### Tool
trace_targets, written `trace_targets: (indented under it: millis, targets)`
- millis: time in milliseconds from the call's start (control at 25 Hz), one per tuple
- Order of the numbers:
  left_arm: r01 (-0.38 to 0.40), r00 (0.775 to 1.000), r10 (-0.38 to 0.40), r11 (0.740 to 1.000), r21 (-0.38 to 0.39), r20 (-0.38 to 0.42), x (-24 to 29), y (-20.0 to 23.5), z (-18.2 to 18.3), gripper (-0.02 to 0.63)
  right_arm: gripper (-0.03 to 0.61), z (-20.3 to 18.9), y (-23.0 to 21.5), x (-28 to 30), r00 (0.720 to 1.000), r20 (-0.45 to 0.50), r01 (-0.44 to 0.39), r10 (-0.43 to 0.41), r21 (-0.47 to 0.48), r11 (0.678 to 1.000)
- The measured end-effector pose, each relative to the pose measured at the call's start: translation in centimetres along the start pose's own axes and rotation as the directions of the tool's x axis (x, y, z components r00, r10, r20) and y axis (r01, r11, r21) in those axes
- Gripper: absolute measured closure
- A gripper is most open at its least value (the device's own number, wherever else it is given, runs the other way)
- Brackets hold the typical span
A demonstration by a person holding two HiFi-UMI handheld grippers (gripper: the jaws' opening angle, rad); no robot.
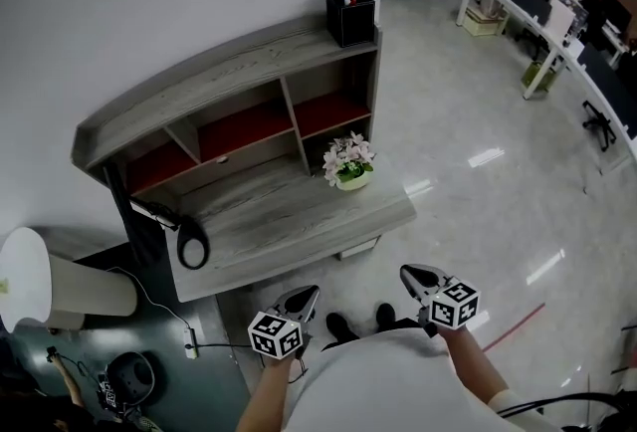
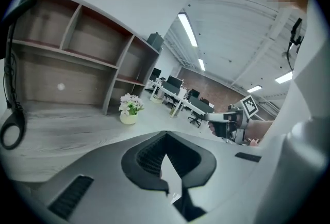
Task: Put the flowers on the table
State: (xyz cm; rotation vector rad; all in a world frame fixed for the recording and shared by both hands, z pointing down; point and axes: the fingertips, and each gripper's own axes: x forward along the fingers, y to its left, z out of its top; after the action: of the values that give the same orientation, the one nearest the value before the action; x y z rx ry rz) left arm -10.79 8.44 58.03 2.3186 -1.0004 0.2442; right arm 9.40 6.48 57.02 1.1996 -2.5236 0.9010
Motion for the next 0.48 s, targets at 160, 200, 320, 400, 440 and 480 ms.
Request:
trace_targets:
  millis: [160,200,320,400,440,480]
  targets:
    - [-0.013,1.0,0.013,1.0,0.006,0.018,0.2,-0.9,0.7,0.604,0.56,0.6,-0.4,-0.4,1.0,0.012,-0.02,0.02,-0.005,1.0]
    - [-0.015,1.0,0.015,1.0,0.007,0.023,0.3,-1.0,0.9,0.604,0.56,0.6,-0.6,-0.4,1.0,0.012,-0.023,0.023,-0.005,1.0]
    - [-0.021,0.999,0.02,1.0,0.006,0.032,0.9,-1.3,1.3,0.603,0.56,1.0,-1.0,-0.8,0.999,0.017,-0.03,0.031,-0.009,1.0]
    - [-0.026,0.999,0.026,1.0,0.009,0.033,1.2,-1.6,1.5,0.603,0.56,1.4,-1.4,-1.1,0.999,0.022,-0.033,0.033,-0.007,0.999]
    - [-0.03,0.999,0.03,0.999,0.009,0.034,1.3,-1.8,1.6,0.604,0.56,1.5,-1.7,-1.3,0.999,0.024,-0.034,0.034,-0.006,0.999]
    - [-0.034,0.999,0.034,0.999,0.008,0.036,1.5,-1.9,1.7,0.604,0.56,1.7,-1.9,-1.4,0.999,0.025,-0.035,0.035,-0.005,0.999]
